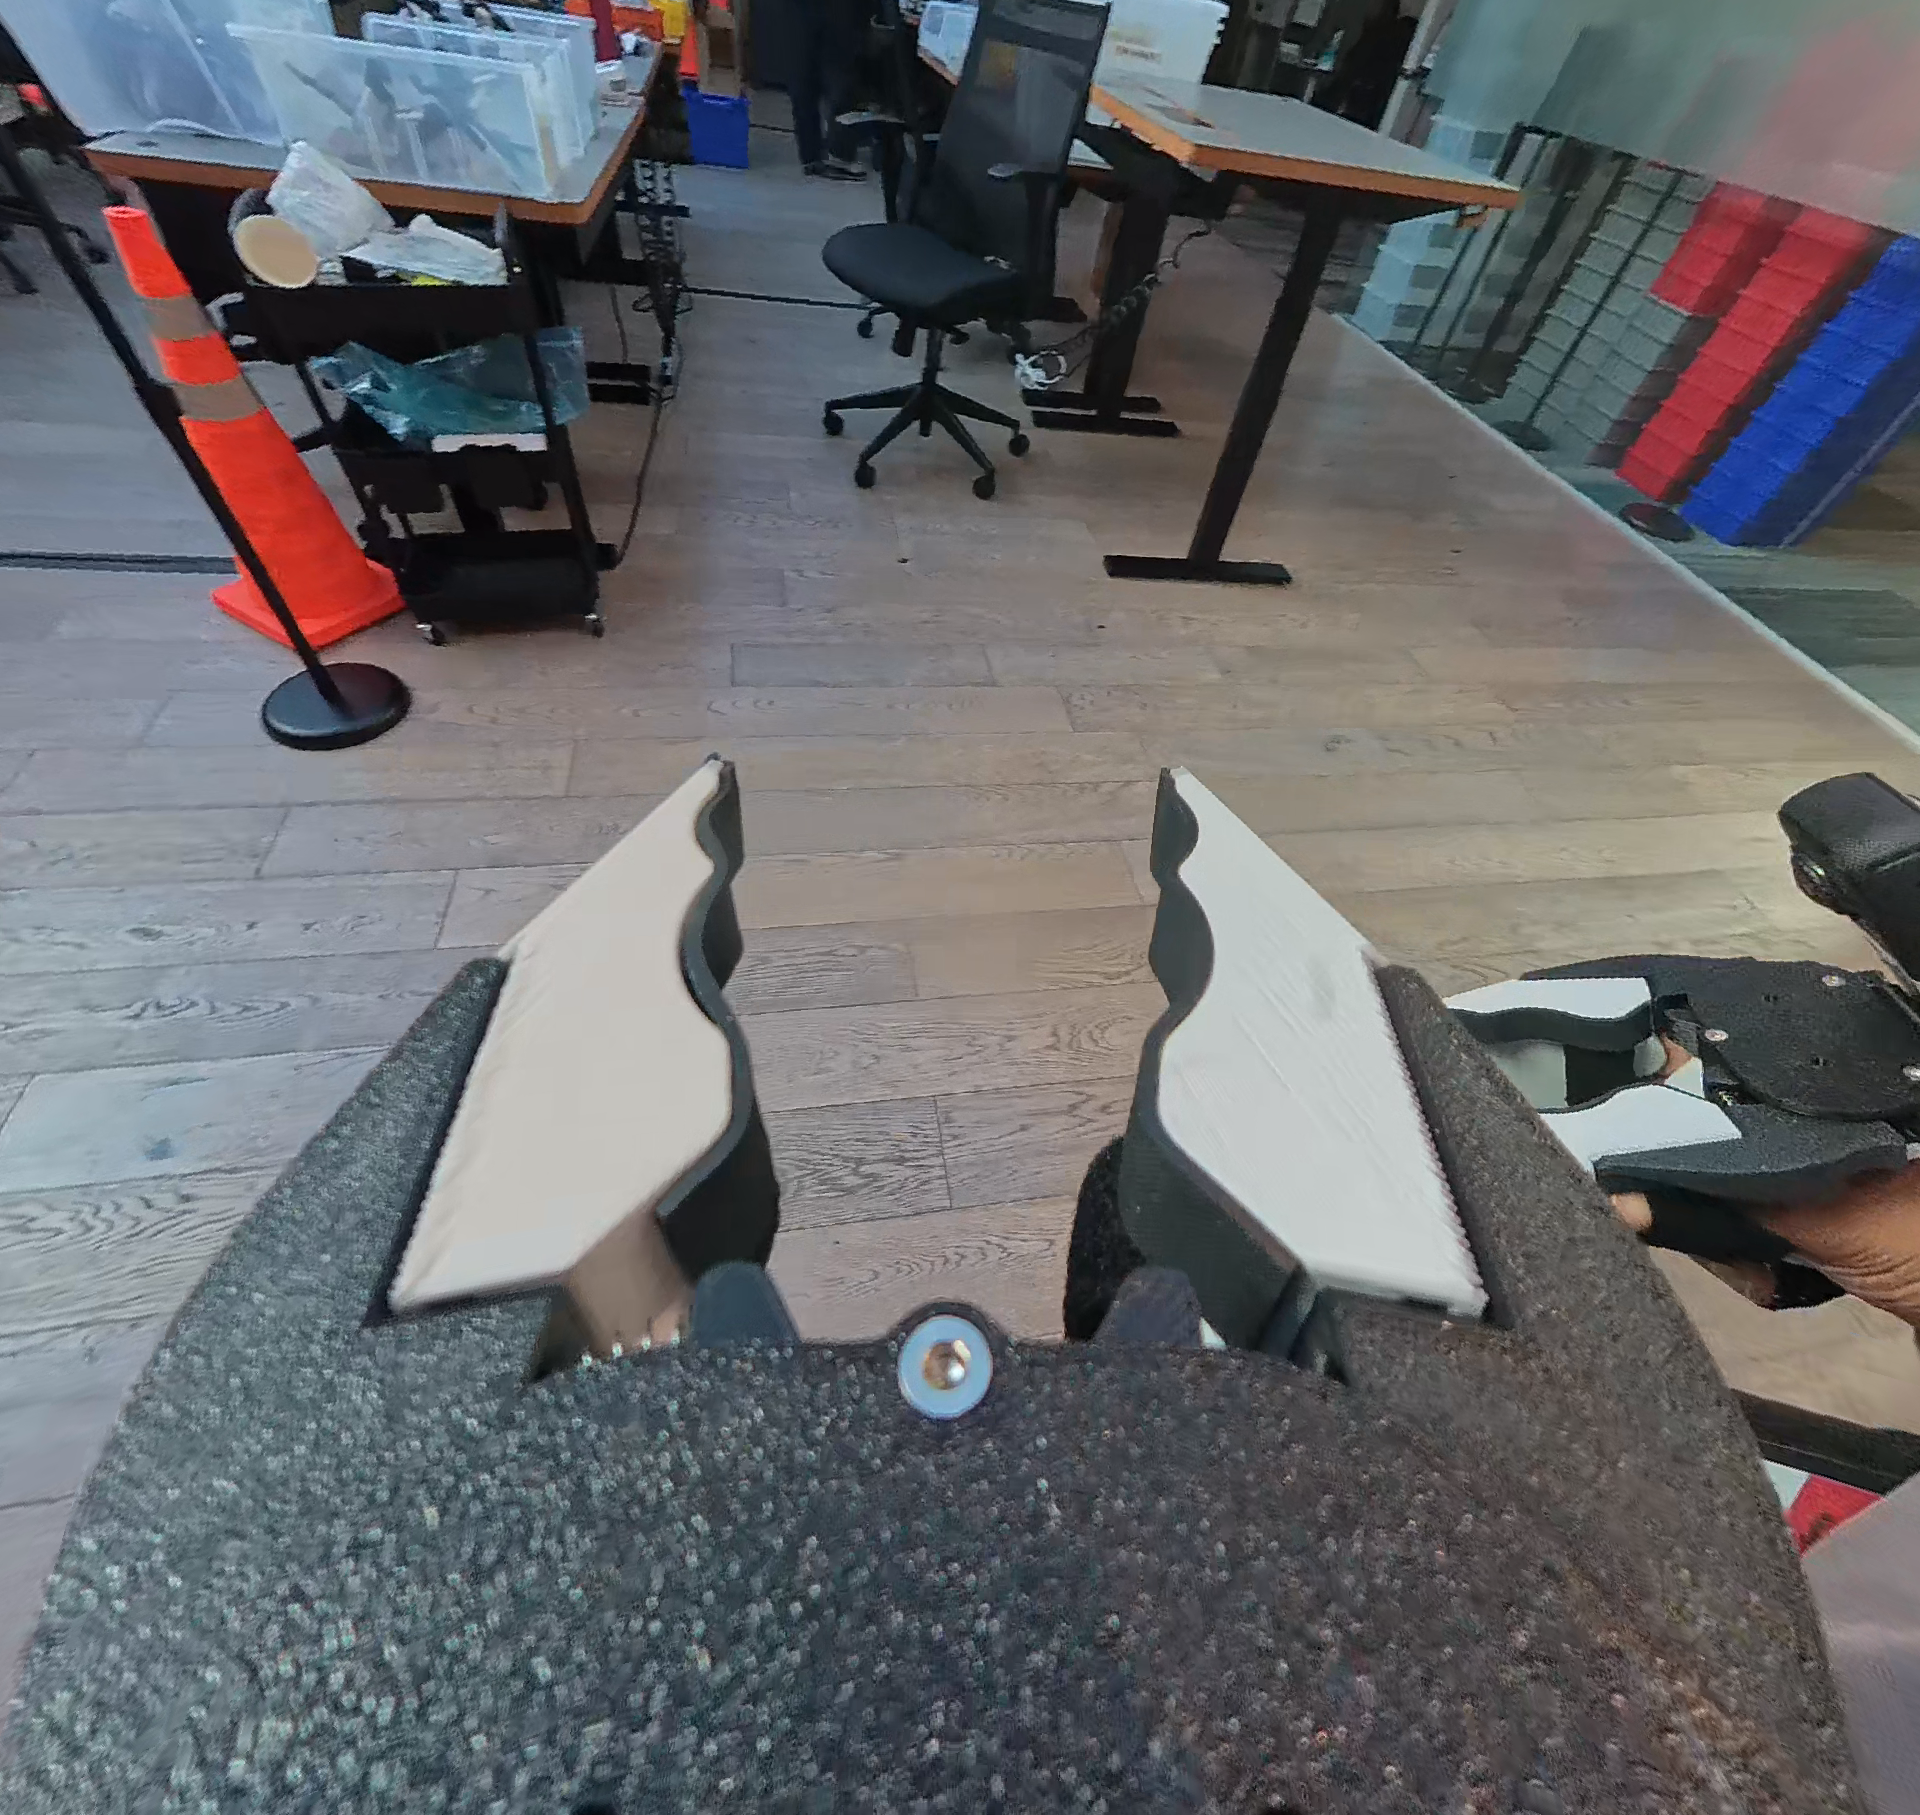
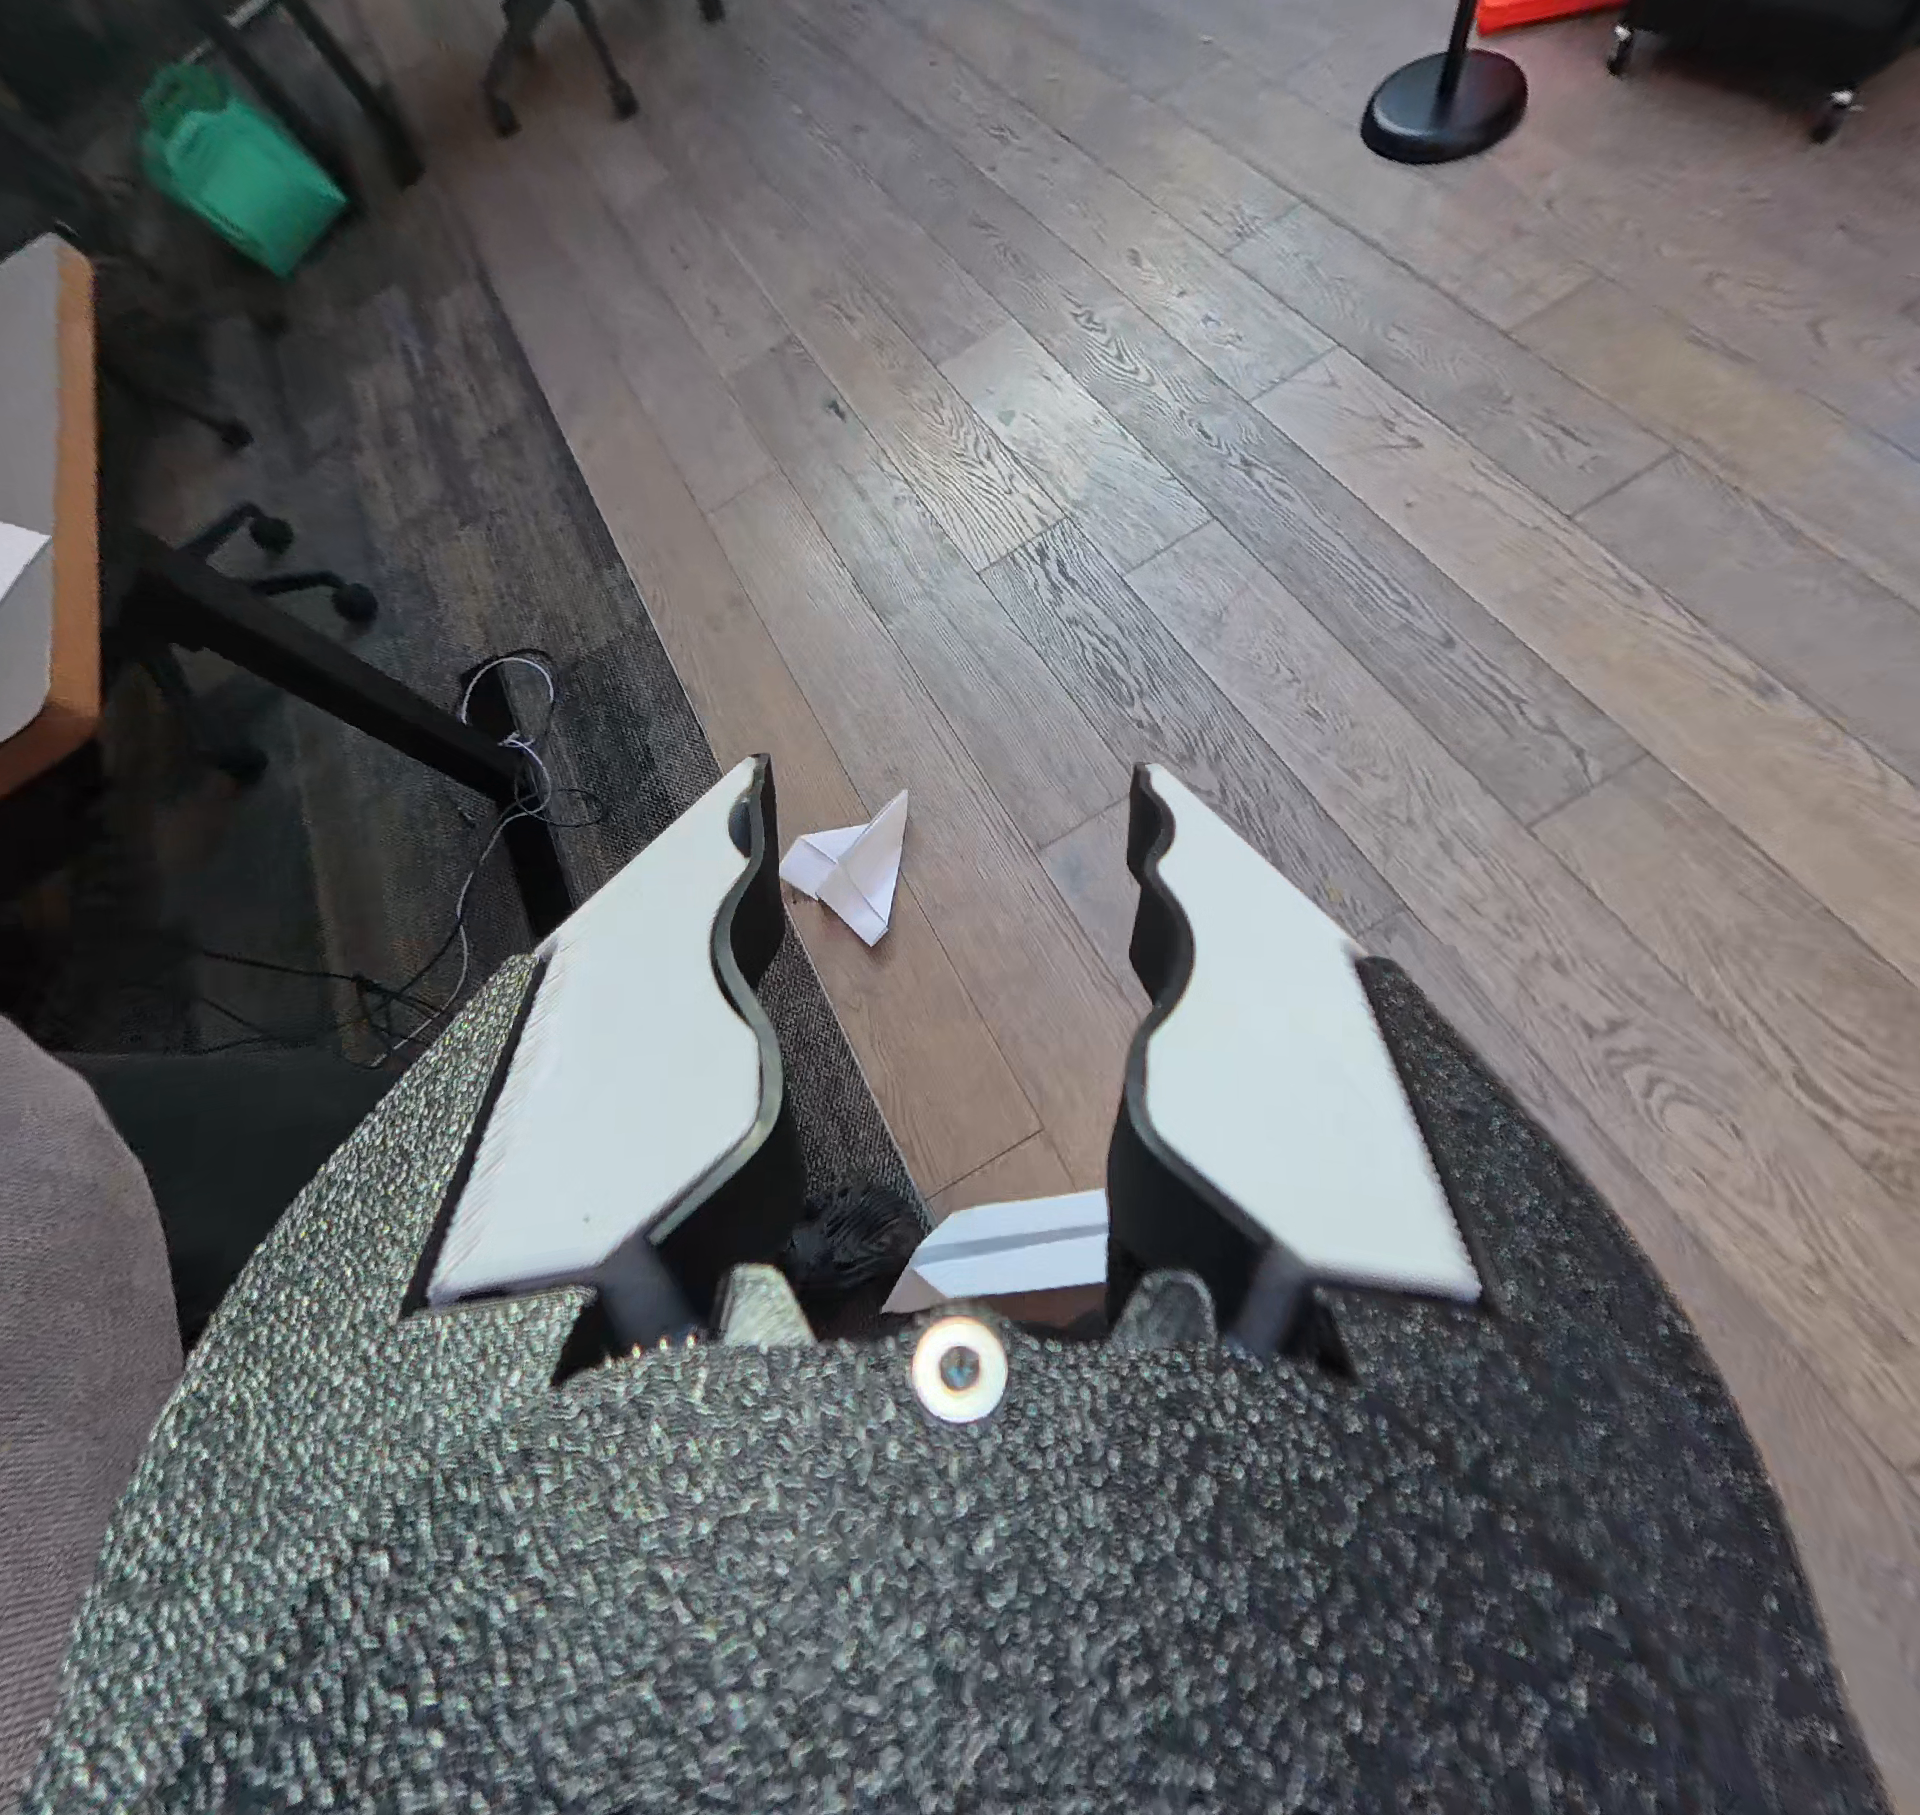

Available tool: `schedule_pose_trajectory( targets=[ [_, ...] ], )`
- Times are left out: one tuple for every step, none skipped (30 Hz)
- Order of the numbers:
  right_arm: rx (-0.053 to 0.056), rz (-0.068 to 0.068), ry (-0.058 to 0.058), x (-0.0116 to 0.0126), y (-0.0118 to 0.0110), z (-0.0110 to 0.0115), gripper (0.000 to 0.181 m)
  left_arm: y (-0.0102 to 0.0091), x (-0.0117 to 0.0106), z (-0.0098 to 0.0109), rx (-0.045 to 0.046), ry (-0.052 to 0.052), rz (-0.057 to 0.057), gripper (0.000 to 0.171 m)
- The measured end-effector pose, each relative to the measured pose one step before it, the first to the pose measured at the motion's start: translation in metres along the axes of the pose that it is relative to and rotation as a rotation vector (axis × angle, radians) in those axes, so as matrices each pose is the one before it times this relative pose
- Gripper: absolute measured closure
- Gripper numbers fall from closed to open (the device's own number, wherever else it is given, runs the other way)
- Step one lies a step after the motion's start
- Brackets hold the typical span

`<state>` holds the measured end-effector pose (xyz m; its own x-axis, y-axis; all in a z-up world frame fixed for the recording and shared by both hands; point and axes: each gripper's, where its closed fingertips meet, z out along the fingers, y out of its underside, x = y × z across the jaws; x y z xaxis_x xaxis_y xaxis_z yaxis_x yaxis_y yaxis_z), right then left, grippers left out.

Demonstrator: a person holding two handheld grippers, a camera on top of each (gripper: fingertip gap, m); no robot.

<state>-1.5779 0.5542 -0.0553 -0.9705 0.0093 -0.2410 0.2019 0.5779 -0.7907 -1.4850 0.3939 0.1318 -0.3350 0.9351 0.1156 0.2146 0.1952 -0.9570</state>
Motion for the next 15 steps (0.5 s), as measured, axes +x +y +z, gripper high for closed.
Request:
schedule_pose_trajectory(
  targets=[
    [0.0164, -0.024, -0.0248, 0.01393, -0.0112, 0.00564, 0.115, -0.00356, -0.00626, 0.00517, 0.00294, -0.0487, -0.0028, 0.093],
    [0.016, -0.0323, -0.0252, 0.01522, -0.01157, 0.00463, 0.115, -0.00547, -0.00685, 0.00455, 0.00861, -0.0583, 0.001, 0.093],
    [0.0016, -0.0322, -0.026, 0.0164, -0.00997, 0.00345, 0.115, -0.00682, -0.00757, 0.00355, 0.0109, -0.0666, -0.0052, 0.093],
    [-0.0046, -0.0272, -0.0286, 0.01649, -0.01024, 0.00149, 0.113, -0.00735, -0.00757, 0.0026, 0.00477, -0.0703, -0.023, 0.094],
    [0.013, -0.0314, -0.0212, 0.01726, -0.01403, -0.00157, 0.112, -0.00934, -0.00637, 0.00087, 0.00532, -0.0647, -0.0386, 0.094],
    [0.0227, -0.04, -0.0143, 0.01819, -0.01507, -0.00347, 0.112, -0.01192, -0.00507, -0.00136, 0.01914, -0.0595, -0.0369, 0.094],
    [0.0109, -0.0425, -0.0116, 0.01878, -0.01231, -0.00383, 0.111, -0.01215, -0.00443, -0.00266, 0.02512, -0.0543, -0.0234, 0.094],
    [0.0108, -0.0385, -0.0034, 0.01965, -0.01085, -0.00458, 0.11, -0.00908, -0.00378, -0.00262, 0.01288, -0.0467, -0.0087, 0.094],
    [0.018, -0.0305, 0.001, 0.01943, -0.01036, -0.00564, 0.109, -0.00535, -0.00421, -0.00247, -0.00203, -0.0442, 0.0017, 0.094],
    [0.0159, -0.0185, 0.0028, 0.01878, -0.00845, -0.00572, 0.109, -0.00297, -0.00501, -0.00261, -0.00672, -0.0451, 0.0026, 0.094],
    [0.0102, -0.0086, 0.0028, 0.01774, -0.00603, -0.00512, 0.109, -0.002, -0.0051, -0.00266, -0.00498, -0.0417, -0.0025, 0.094],
    [0.005, -0.0024, 0.0009, 0.01602, -0.00412, -0.00406, 0.109, -0.00095, -0.00522, -0.00258, -0.00381, -0.0394, -0.0049, 0.094],
    [0.0022, -0.0023, 0.0007, 0.01439, -0.00297, -0.00232, 0.109, -0.00035, -0.00566, -0.00199, -0.0026, -0.039, -0.0042, 0.094],
    [-0.0016, -0.0043, 0.0002, 0.01256, -0.00228, -0.00004, 0.11, 0.00006, -0.00548, -0.00125, -0.00003, -0.0352, -0.0055, 0.095],
    [-0.0038, -0.0064, -0.0049, 0.00981, -0.00252, 0.00252, 0.11, 0.00021, -0.00517, -0.00028, 0.00127, -0.0301, -0.0095, 0.095]
  ],
)
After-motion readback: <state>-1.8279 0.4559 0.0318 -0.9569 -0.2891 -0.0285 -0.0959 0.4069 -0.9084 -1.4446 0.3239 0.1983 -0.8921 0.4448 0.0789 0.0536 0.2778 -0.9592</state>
